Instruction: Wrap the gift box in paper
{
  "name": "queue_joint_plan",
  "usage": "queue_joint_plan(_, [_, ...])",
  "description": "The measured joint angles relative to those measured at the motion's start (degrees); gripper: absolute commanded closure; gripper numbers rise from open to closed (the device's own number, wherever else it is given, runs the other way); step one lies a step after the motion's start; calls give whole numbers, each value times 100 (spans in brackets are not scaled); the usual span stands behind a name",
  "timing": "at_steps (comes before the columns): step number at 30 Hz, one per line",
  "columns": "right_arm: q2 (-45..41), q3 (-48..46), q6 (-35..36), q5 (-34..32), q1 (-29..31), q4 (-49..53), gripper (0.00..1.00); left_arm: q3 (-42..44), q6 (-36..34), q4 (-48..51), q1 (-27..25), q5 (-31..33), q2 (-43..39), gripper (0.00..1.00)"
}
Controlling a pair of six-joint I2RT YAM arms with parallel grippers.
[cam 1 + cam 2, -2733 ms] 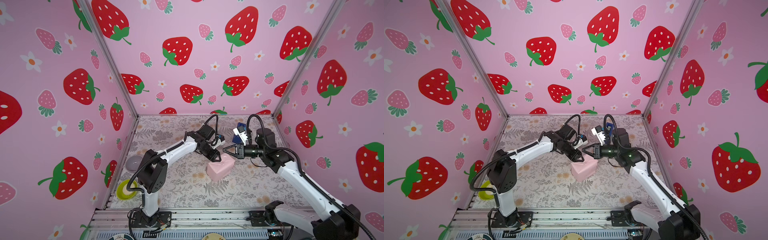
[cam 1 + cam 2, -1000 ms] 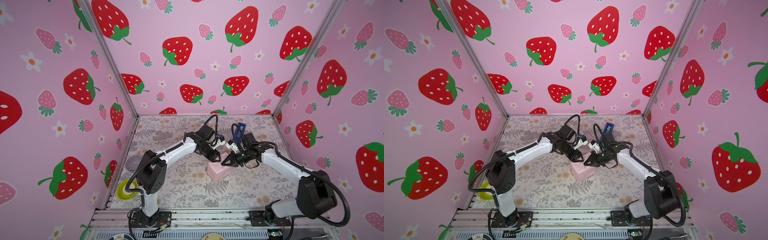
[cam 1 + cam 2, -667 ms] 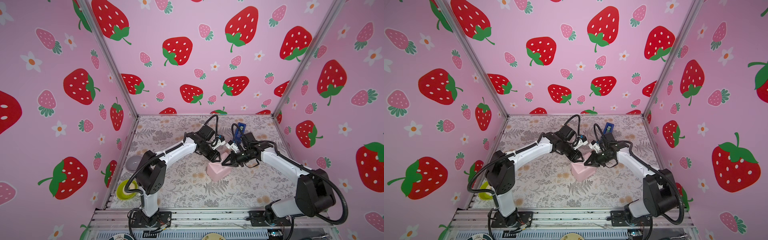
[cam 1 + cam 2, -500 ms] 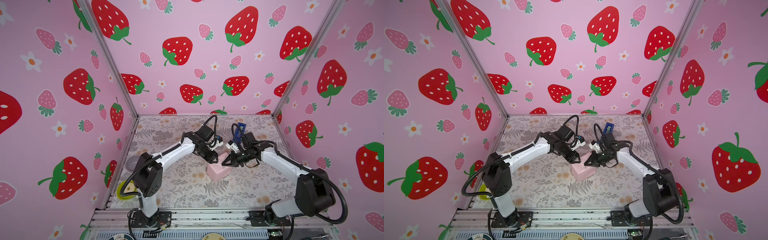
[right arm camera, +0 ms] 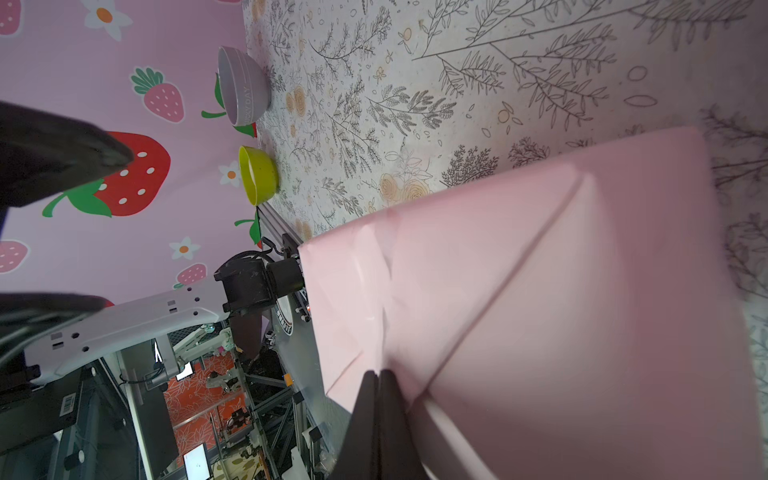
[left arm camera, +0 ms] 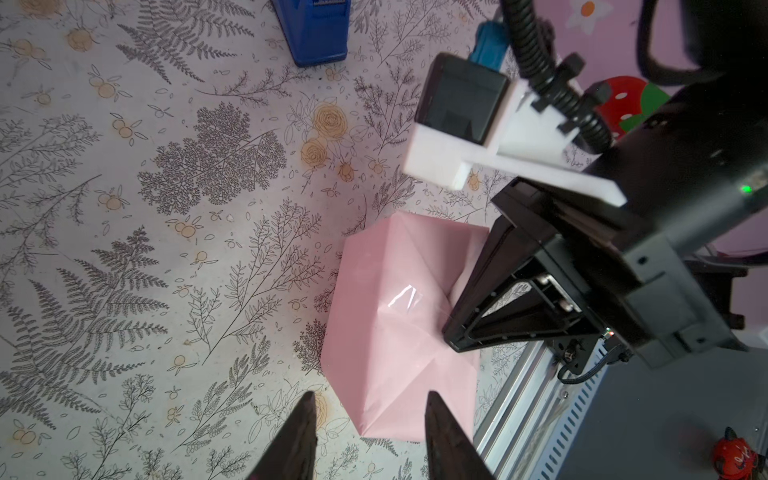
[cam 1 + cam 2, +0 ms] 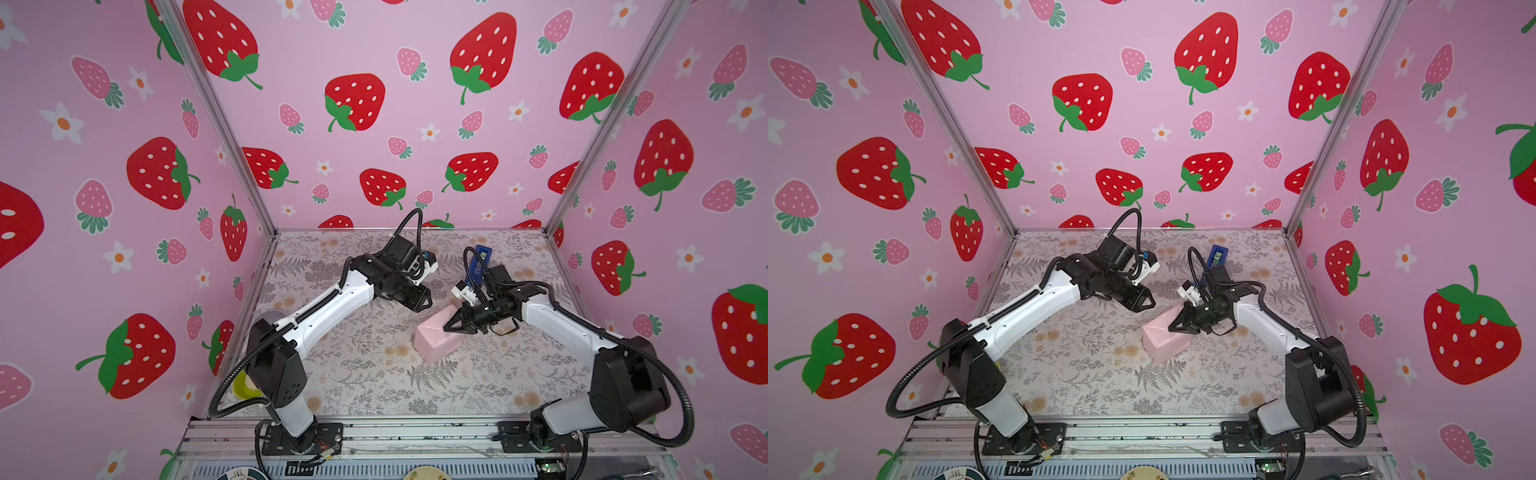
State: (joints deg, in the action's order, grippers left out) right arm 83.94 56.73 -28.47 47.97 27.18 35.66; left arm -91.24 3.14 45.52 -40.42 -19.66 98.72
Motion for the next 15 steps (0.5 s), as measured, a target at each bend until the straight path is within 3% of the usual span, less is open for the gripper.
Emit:
queue_joint_plan(6, [4,0,0,9,-7,0,100,0,184,-186,-262,7,511,66])
queue_joint_plan(15, [11,0,0,15,-9,-13,100,-35,422,-496,-269,-103,964,63])
